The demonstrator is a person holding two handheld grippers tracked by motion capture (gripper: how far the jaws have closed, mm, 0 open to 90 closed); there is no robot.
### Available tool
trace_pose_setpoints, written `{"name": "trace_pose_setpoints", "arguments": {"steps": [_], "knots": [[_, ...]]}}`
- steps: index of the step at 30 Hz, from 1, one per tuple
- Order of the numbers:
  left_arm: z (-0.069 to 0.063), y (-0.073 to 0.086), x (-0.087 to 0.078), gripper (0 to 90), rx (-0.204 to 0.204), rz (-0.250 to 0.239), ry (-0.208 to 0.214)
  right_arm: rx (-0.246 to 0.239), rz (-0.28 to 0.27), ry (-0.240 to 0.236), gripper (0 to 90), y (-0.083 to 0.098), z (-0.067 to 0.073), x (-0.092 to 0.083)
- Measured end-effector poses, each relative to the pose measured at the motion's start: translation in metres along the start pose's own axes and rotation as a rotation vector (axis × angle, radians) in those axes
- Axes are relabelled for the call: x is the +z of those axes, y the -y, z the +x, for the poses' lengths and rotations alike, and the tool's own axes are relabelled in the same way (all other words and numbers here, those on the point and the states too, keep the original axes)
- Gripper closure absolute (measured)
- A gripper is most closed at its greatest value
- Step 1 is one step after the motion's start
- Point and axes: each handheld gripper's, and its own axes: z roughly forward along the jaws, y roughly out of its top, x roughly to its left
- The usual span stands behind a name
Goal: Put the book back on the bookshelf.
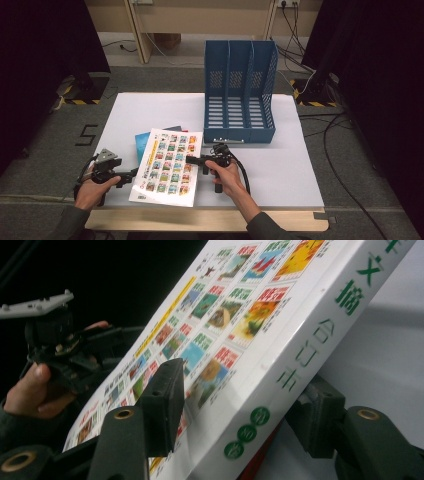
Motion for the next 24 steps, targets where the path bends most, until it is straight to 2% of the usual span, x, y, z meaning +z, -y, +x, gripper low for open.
{"name": "trace_pose_setpoints", "arguments": {"steps": [3, 4, 5, 6, 7, 9, 12, 14, 18, 20, 22, 24], "knots": [[-0.001, 0.0, 0.0, 16.1, 0.005, -0.006, -0.007, -0.028, -0.017, 0.016, 50.7, -0.002, 0.004, 0.002], [-0.001, 0.0, 0.0, 18.0, 0.004, -0.007, -0.004, -0.078, -0.027, 0.035, 53.4, -0.007, 0.012, 0.003], [-0.001, 0.0, 0.0, 18.0, -0.001, -0.008, -0.002, -0.078, -0.027, 0.035, 53.4, -0.007, 0.012, 0.003], [0.0, 0.0, 0.0, 19.1, -0.005, -0.008, 0.001, -0.137, -0.021, 0.055, 53.6, -0.012, 0.021, 0.005], [0.0, 0.0, 0.0, 19.1, -0.008, -0.007, 0.002, -0.137, -0.021, 0.055, 53.6, -0.012, 0.021, 0.005], [0.0, 0.0, 0.0, 21.0, -0.013, -0.008, 0.008, -0.166, -0.007, 0.066, 54.3, -0.017, 0.027, 0.01], [0.0, 0.001, 0.0, 30.1, -0.015, -0.012, 0.022, -0.143, 0.022, 0.06, 55.7, -0.021, 0.024, 0.018], [0.0, 0.0, 0.0, 30.2, -0.005, -0.013, 0.017, -0.086, 0.036, 0.035, 55.9, -0.022, 0.019, 0.019], [-0.001, 0.0, 0.0, 30.0, 0.009, -0.015, 0.01, -0.063, 0.063, 0.01, 56.0, -0.026, 0.018, 0.019], [-0.001, 0.0, 0.0, 29.7, 0.015, -0.017, 0.006, -0.034, 0.07, 0.003, 55.4, -0.029, 0.019, 0.018], [-0.002, 0.0, 0.0, 29.8, 0.024, -0.017, 0.001, -0.024, 0.077, 0.003, 53.0, -0.031, 0.021, 0.018], [-0.002, 0.0, 0.0, 29.7, 0.03, -0.017, -0.004, 0.008, 0.084, -0.001, 48.6, -0.033, 0.022, 0.019]]}}
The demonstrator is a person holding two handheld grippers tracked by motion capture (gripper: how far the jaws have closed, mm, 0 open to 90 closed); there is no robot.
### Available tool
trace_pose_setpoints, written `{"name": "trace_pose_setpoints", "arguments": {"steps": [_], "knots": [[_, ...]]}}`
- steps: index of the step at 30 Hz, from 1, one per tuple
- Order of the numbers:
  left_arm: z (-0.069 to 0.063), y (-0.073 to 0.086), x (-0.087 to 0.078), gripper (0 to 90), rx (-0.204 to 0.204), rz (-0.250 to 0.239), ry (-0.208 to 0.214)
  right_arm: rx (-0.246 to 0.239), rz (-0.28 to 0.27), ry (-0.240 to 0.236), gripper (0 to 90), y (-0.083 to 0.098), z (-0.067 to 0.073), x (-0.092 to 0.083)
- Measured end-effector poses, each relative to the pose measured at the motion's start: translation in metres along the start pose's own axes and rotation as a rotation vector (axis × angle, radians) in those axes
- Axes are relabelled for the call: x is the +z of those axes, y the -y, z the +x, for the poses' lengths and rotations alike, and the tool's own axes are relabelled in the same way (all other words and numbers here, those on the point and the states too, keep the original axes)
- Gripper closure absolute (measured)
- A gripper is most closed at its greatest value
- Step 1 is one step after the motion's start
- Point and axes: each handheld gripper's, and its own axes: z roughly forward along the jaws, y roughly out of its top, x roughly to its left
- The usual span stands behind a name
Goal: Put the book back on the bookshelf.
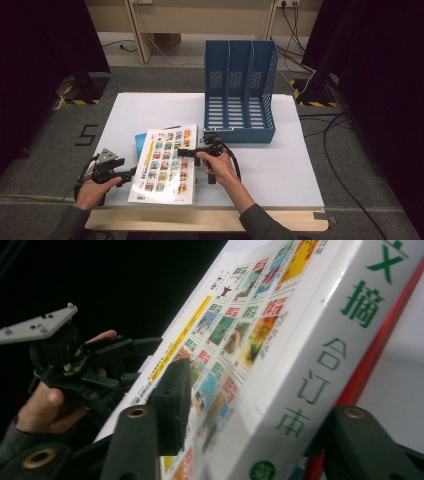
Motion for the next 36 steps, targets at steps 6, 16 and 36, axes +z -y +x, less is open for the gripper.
{"name": "trace_pose_setpoints", "arguments": {"steps": [6, 16, 36], "knots": [[0.0, 0.0, 0.0, 30.0, -0.001, -0.003, -0.002, -0.004, -0.012, 0.03, 47.9, 0.0, 0.003, 0.012], [0.006, 0.003, 0.003, 22.7, -0.022, -0.019, 0.011, -0.011, -0.111, 0.013, 63.5, -0.001, 0.009, 0.013], [0.036, 0.018, 0.018, 14.0, -0.034, 0.074, -0.125, -0.094, -0.269, -0.145, 73.1, -0.015, 0.035, -0.014]]}}
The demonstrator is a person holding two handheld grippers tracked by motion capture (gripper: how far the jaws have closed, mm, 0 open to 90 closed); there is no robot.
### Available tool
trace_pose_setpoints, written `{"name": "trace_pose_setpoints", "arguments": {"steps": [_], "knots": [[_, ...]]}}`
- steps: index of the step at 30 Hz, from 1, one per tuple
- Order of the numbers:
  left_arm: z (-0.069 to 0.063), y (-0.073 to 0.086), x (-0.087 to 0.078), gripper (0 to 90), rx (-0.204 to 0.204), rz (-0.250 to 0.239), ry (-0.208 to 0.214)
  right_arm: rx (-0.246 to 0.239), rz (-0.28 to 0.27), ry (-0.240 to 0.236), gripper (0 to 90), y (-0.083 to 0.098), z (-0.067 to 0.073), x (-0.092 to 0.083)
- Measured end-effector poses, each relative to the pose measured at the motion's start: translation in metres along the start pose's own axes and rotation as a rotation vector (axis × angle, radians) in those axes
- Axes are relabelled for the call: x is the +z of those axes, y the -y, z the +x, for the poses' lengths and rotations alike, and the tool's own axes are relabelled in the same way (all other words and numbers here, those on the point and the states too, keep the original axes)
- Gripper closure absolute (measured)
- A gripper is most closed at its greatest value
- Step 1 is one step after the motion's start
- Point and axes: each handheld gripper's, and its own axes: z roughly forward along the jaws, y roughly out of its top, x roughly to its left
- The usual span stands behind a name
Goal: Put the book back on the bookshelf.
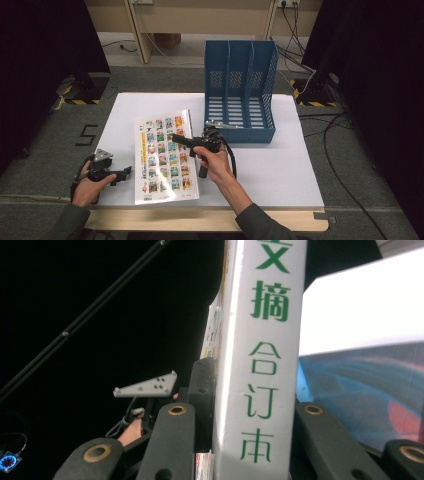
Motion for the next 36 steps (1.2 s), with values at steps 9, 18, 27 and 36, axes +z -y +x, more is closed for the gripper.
{"name": "trace_pose_setpoints", "arguments": {"steps": [9, 18, 27, 36], "knots": [[0.0, 0.001, 0.0, 14.0, 0.002, -0.005, 0.006, -0.116, -0.094, 0.019, 73.4, -0.019, 0.013, -0.029], [0.001, 0.001, -0.001, 13.7, 0.007, -0.005, 0.013, -0.181, -0.178, 0.019, 73.6, -0.036, 0.019, -0.068], [0.0, 0.001, 0.001, 10.3, 0.007, -0.003, 0.018, -0.228, -0.254, 0.076, 73.5, -0.045, 0.022, -0.113], [0.0, 0.001, 0.001, 9.9, 0.007, -0.004, 0.019, -0.285, -0.302, 0.136, 73.2, -0.043, 0.018, -0.145]]}}
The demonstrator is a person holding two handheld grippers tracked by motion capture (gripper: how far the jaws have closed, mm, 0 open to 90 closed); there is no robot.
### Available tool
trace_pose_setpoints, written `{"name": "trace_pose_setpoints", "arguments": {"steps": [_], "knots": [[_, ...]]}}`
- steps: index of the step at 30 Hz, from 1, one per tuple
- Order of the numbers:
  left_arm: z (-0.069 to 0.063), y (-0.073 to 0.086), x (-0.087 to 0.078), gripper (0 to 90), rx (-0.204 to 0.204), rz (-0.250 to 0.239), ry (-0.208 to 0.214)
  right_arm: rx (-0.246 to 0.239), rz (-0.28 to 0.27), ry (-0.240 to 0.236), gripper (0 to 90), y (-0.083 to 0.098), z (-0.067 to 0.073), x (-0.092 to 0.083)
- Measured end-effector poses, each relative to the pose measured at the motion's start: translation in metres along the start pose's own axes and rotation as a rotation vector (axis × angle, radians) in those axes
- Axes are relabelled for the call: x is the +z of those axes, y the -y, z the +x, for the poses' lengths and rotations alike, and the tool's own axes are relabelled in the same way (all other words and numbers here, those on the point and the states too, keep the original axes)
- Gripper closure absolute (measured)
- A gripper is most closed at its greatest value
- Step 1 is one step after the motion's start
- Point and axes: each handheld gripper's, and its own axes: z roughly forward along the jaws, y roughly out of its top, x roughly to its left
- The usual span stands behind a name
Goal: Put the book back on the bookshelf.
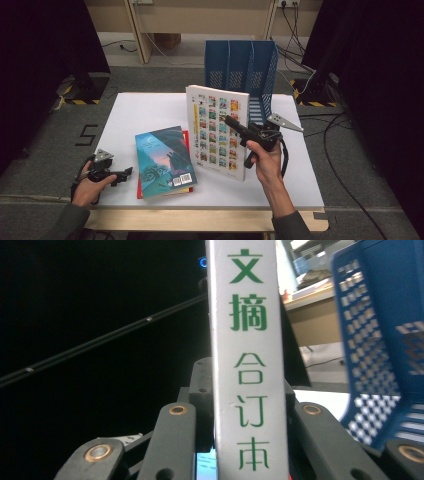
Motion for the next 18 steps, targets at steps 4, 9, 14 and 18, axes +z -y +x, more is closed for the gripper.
{"name": "trace_pose_setpoints", "arguments": {"steps": [4, 9, 14, 18], "knots": [[0.0, 0.0, 0.0, 9.6, 0.0, -0.001, 0.001, -0.042, 0.018, 0.033, 72.6, 0.004, -0.005, -0.011], [0.0, 0.001, 0.0, 9.1, 0.002, -0.003, 0.002, -0.112, 0.015, 0.058, 73.0, 0.014, -0.01, -0.024], [-0.001, 0.001, 0.0, 8.8, 0.006, -0.002, -0.001, -0.17, 0.036, 0.088, 73.0, 0.019, -0.009, -0.042], [-0.001, 0.001, 0.0, 8.7, 0.009, -0.005, -0.002, -0.185, 0.043, 0.106, 72.8, 0.029, -0.012, -0.058]]}}
